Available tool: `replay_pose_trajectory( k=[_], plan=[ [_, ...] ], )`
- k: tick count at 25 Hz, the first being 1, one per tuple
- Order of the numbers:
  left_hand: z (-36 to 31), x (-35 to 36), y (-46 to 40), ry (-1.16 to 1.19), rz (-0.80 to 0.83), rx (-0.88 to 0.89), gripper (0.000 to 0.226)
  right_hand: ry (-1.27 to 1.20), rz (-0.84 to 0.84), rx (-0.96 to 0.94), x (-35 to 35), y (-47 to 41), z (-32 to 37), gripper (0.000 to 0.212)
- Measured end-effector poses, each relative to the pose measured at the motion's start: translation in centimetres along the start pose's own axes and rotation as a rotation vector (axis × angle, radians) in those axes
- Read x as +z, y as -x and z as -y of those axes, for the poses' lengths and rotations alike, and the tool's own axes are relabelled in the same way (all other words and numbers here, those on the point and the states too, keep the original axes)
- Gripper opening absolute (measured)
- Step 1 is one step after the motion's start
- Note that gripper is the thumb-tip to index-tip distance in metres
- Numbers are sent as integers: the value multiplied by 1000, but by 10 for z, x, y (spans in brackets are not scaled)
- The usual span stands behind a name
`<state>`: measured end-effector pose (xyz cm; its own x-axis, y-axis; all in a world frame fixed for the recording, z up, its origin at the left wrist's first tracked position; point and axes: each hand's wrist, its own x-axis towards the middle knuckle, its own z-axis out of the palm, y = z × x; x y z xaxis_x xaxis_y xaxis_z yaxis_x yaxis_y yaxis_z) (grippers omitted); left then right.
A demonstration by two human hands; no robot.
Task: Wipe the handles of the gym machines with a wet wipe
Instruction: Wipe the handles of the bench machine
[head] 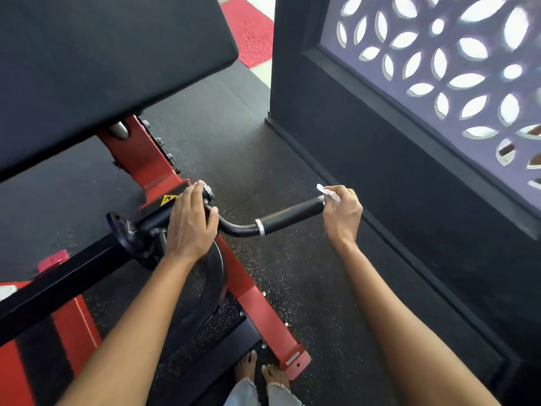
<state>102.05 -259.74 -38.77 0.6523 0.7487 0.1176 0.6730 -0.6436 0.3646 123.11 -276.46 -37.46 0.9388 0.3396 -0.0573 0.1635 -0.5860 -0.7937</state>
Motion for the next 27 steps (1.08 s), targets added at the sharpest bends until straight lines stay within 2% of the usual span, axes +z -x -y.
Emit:
replay_pose_trajectory(
  k=[5,8,11,17,21,27],
  plan=[
    [-38,-66,26,157,-45,-112,56,315,240,-534,-20,10,87,20],
    [-54,-111,45,185,-67,-159,53,419,375,-744,-26,29,135,14],
    [-60,-163,71,201,-155,-173,45,394,420,-868,-31,60,183,4],
    [-59,-239,133,166,-287,-206,44,341,460,-1005,-37,144,253,18],
    [-37,-269,186,138,-349,-341,49,348,564,-1093,-29,200,272,4],
    [-9,-311,282,184,-555,-604,46,247,729,-1285,-9,297,292,16]
  ],
)
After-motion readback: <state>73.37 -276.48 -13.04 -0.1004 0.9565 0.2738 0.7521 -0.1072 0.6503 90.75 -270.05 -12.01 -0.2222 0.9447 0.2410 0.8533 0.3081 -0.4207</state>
